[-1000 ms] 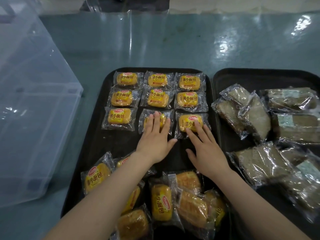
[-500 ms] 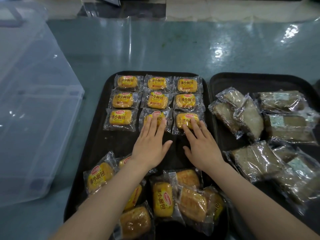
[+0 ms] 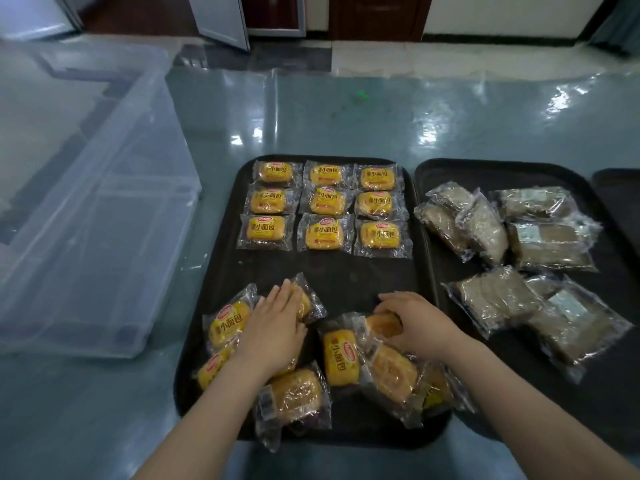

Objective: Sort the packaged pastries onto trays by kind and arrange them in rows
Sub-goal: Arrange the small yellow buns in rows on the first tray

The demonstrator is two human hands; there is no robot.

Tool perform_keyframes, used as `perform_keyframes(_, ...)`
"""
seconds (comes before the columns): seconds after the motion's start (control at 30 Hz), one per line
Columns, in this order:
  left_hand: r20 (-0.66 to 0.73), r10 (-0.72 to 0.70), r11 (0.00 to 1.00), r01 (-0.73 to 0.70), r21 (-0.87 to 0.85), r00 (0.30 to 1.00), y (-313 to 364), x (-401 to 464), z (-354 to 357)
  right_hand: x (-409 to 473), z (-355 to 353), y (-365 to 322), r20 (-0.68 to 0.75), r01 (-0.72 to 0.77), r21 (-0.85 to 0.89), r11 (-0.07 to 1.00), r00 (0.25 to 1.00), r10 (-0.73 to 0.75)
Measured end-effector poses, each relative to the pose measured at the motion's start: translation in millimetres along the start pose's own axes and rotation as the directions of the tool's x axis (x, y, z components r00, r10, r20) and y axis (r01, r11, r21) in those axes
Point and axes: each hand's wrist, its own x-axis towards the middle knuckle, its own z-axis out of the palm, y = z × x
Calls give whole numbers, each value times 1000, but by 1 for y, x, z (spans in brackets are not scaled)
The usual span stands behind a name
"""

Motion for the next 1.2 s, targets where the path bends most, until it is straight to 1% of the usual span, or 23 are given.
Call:
perform_keyframes(0.07, 13, 5, 1000, -5, 13, 1000, -1, -2, 4, 0, 1, -5, -165, -41, -9, 999, 986, 39)
perform_keyframes(0.1, 18, 9, 1000, -9, 14, 1000, -2, -2, 6, 1, 0, -7, -261, -64, -17, 998, 964, 58)
perform_keyframes(0.17, 34, 17, 1000, -17, 0, 999, -5, -1, 9, 6, -1, -9, -434, -107, -56, 993, 898, 72)
perform_keyframes(0.23, 61, 25, 1000, -24, -20, 998, -9, 0, 9, 9, 0, -11, -533, -132, -91, 987, 844, 64)
perform_keyframes(0.27, 72, 28, 999, -26, -27, 997, -10, 1, 10, 10, 0, -12, -539, -135, -95, 986, 840, 63)
perform_keyframes(0.3, 80, 29, 999, -27, -30, 996, -11, 1, 9, 9, 0, -13, -519, -132, -94, 987, 852, 65)
perform_keyframes(0.43, 89, 33, 999, -30, -28, 996, -11, 1, 8, -3, 0, -9, -404, -111, -95, 989, 913, 63)
perform_keyframes(0.5, 86, 30, 999, -28, -29, 996, -11, 0, 9, -15, -1, -5, -364, -80, -110, 991, 931, 35)
perform_keyframes(0.6, 82, 31, 999, -28, -31, 996, -11, 0, 9, -32, 0, -1, -296, 10, -129, 992, 954, -48)
perform_keyframes(0.67, 80, 28, 999, -26, -32, 996, -11, 0, 10, -37, 3, 1, -254, 27, -106, 994, 966, -53)
perform_keyframes(0.73, 80, 26, 999, -23, -34, 996, -11, 0, 11, -36, 8, 0, -259, -3, -103, 995, 966, -24)
perform_keyframes(0.83, 77, 28, 999, -25, -42, 997, -12, 1, 13, -28, 12, -5, -401, -111, -168, 979, 915, 35)
perform_keyframes(0.9, 79, 26, 999, -22, -46, 997, -12, 1, 14, -21, 12, -9, -467, -162, -139, 977, 880, 80)
perform_keyframes(0.93, 78, 24, 999, -20, -48, 997, -13, 2, 14, -17, 11, -11, -464, -156, -86, 984, 881, 99)
perform_keyframes(1.0, 80, 24, 998, -20, -55, 996, -13, 2, 13, -11, 11, -13, -393, -148, 30, 988, 907, 148)
perform_keyframes(1.07, 84, 24, 998, -19, -64, 996, -14, 2, 13, -7, 10, -10, -314, -163, 85, 983, 932, 181)
perform_keyframes(1.13, 81, 21, 997, -15, -70, 996, -14, 1, 12, -7, 9, -9, -297, -184, 89, 979, 933, 202)
perform_keyframes(1.2, 76, 20, 997, -14, -72, 997, -13, 0, 13, -7, 8, -14, -316, -229, 28, 973, 921, 226)
